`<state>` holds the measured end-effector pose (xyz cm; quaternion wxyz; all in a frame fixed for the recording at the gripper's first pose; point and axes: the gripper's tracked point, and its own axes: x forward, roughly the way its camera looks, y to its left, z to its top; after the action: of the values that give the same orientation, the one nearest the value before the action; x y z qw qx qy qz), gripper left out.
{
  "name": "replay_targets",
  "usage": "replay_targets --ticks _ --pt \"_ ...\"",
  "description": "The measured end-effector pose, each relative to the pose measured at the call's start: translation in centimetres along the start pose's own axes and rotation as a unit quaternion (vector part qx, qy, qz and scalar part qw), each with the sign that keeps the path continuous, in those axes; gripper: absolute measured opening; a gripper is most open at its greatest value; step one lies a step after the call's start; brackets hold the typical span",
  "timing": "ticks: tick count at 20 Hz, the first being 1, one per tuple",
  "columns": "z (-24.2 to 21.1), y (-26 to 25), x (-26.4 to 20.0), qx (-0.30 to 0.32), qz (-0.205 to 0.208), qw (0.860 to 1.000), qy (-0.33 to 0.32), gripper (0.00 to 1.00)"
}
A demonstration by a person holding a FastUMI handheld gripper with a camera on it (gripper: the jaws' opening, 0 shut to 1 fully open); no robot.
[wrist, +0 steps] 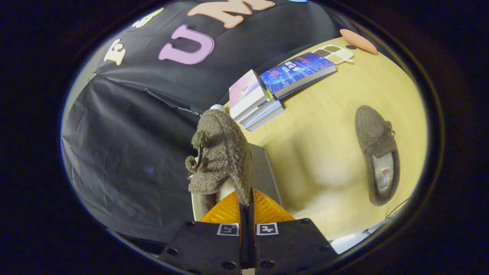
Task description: Open the storage box then place both shoes into the box .Put the left shoe in first, then the right shoe, with the right side of both shoes facing outward in a uniform manner.
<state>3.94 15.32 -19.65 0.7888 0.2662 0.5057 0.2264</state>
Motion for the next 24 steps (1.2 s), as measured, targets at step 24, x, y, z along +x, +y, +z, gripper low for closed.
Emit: replay_targets --ticks 24 --pt "-13.0 5.7 15.8 -0.053 -0.134 0.976 0.163 0.03"
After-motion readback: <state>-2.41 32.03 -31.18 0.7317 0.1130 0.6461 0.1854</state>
